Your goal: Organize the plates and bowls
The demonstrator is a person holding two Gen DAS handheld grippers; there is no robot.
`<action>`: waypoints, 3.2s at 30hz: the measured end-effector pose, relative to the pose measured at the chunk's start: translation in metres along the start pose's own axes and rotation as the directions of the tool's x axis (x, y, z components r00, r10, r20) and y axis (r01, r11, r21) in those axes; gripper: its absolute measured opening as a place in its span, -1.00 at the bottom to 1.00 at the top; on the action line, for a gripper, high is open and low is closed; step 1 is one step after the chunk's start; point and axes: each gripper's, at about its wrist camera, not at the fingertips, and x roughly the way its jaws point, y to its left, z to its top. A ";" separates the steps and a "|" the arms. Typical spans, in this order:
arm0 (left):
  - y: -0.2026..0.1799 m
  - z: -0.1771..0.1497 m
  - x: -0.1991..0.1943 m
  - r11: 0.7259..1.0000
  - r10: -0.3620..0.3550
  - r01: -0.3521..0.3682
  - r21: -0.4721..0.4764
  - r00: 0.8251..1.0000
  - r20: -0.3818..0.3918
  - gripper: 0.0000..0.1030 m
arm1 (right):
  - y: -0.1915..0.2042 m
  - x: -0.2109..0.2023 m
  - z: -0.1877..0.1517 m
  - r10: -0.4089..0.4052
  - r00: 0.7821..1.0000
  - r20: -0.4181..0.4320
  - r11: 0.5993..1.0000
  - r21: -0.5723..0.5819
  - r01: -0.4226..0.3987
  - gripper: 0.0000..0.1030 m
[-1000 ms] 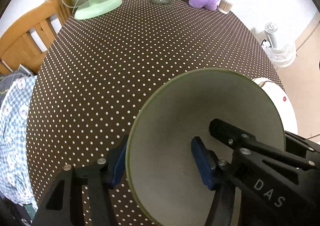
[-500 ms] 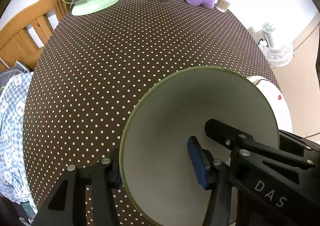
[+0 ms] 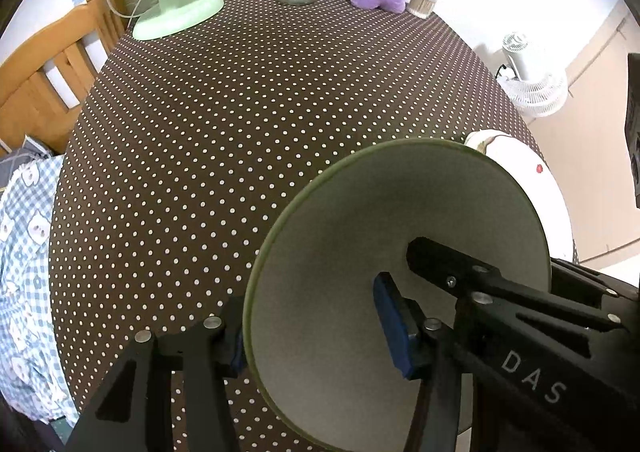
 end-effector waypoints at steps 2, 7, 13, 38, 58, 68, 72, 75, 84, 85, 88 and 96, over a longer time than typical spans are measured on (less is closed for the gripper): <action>0.000 -0.003 -0.004 1.000 0.001 -0.001 0.006 1.000 0.003 0.02 | 0.000 -0.003 -0.003 0.000 1.000 0.007 1.000 0.009 0.000 -0.21; -0.008 -0.003 -0.013 1.000 0.005 -0.006 0.007 1.000 0.010 0.02 | -0.002 -0.016 -0.007 -0.003 1.000 0.030 1.000 0.016 0.003 -0.21; -0.025 0.006 -0.023 1.000 0.020 -0.019 -0.022 0.999 0.025 0.02 | -0.008 -0.032 -0.001 -0.005 0.999 0.044 1.000 -0.004 0.006 -0.21; -0.079 0.029 -0.036 0.990 0.065 -0.053 -0.131 0.994 0.089 0.02 | -0.050 -0.078 0.033 0.023 0.997 0.068 0.990 -0.139 -0.013 -0.21; -0.147 0.052 -0.006 0.990 0.051 -0.043 -0.133 0.997 0.061 0.02 | -0.124 -0.084 0.053 0.011 0.999 0.045 0.992 -0.126 -0.006 -0.21; -0.166 0.063 0.016 0.989 0.034 -0.031 -0.145 0.999 0.019 0.02 | -0.155 -0.075 0.060 0.004 1.000 0.008 0.995 -0.104 -0.004 -0.21; -0.168 0.065 0.023 0.987 0.037 -0.037 -0.154 0.999 -0.001 0.02 | -0.162 -0.068 0.063 0.007 1.000 -0.018 0.995 -0.100 -0.009 -0.21; -0.170 0.066 0.027 0.987 0.035 -0.036 -0.156 0.999 -0.011 0.02 | -0.164 -0.064 0.064 0.006 1.000 -0.028 0.995 -0.095 -0.008 -0.21; -0.185 0.076 0.040 0.992 0.028 -0.031 -0.123 0.999 -0.023 0.01 | -0.176 -0.060 0.066 -0.016 0.999 -0.041 0.998 -0.054 0.013 -0.21; -0.186 0.077 0.041 0.992 0.027 -0.030 -0.119 0.999 -0.023 0.01 | -0.177 -0.060 0.066 -0.017 0.999 -0.041 0.999 -0.051 0.015 -0.21; -0.188 0.079 0.044 0.993 0.027 -0.029 -0.114 0.999 -0.023 0.01 | -0.180 -0.059 0.068 -0.027 0.999 -0.040 0.999 -0.044 0.025 -0.21; -0.191 0.081 0.050 0.992 0.053 -0.055 -0.114 0.998 -0.020 0.01 | -0.180 -0.055 0.069 -0.038 0.999 -0.025 0.998 -0.056 0.037 -0.21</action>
